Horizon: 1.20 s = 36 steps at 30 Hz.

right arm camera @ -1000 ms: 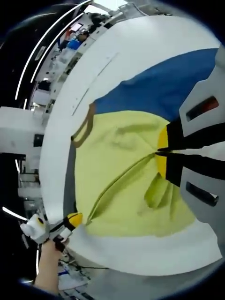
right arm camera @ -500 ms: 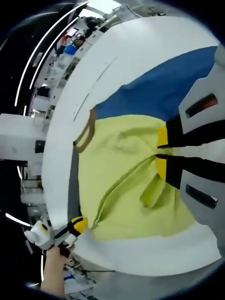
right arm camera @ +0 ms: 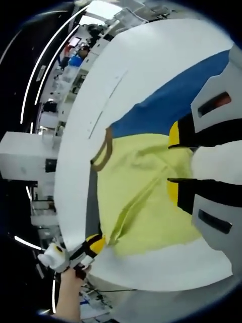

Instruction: Fold the garment on the visible template until the final outline fits inside the template.

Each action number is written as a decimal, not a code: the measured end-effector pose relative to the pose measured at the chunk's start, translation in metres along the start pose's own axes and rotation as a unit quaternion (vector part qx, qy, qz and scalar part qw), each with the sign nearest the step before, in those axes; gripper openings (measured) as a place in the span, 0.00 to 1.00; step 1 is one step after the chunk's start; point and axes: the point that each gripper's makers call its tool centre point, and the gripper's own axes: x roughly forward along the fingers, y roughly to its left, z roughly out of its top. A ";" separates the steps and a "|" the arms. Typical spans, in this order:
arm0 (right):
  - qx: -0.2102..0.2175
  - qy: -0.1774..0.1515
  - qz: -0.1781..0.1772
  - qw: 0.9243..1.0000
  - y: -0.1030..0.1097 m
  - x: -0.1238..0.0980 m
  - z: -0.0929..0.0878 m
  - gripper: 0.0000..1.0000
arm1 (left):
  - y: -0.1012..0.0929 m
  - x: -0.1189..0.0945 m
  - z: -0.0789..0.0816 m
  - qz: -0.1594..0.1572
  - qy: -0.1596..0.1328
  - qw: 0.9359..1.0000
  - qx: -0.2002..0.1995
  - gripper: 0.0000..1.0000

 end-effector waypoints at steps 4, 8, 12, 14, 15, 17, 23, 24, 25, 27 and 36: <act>0.013 -0.010 -0.002 1.000 0.002 -0.008 0.004 0.33 | 0.000 -0.005 -0.001 0.003 -0.005 1.000 0.000 0.30; 0.033 -0.018 0.000 0.999 0.005 -0.015 0.008 0.44 | -0.002 -0.012 -0.002 0.003 -0.012 1.000 -0.003 0.34; 0.050 -0.026 -0.002 0.998 0.005 -0.023 0.011 0.50 | -0.003 -0.017 -0.003 0.007 -0.018 1.000 -0.002 0.40; 0.051 -0.030 -0.005 0.998 0.006 -0.027 0.012 0.52 | -0.004 -0.020 -0.004 0.007 -0.019 1.000 -0.001 0.42; 0.056 -0.032 -0.004 0.998 0.006 -0.029 0.013 0.53 | -0.005 -0.021 -0.005 0.007 -0.021 1.000 -0.001 0.44; 0.063 -0.034 -0.005 0.997 0.006 -0.032 0.014 0.57 | -0.007 -0.023 -0.005 0.006 -0.022 1.000 0.000 0.46; 0.073 -0.046 -0.009 0.996 0.007 -0.043 0.018 0.64 | -0.013 -0.031 -0.005 0.003 -0.032 0.999 0.003 0.53; 0.073 -0.047 -0.010 0.996 0.007 -0.044 0.019 0.65 | -0.016 -0.033 -0.004 0.000 -0.036 0.999 0.005 0.55; 0.072 -0.050 -0.011 0.996 0.008 -0.046 0.020 0.67 | -0.017 -0.034 -0.003 -0.001 -0.038 0.999 0.005 0.56; 0.073 -0.052 -0.011 0.996 0.009 -0.049 0.021 0.69 | -0.018 -0.037 -0.002 -0.001 -0.043 0.999 0.007 0.59; 0.080 -0.067 -0.008 0.994 0.018 -0.066 0.030 0.76 | -0.027 -0.056 -0.002 -0.002 -0.057 0.998 0.006 0.66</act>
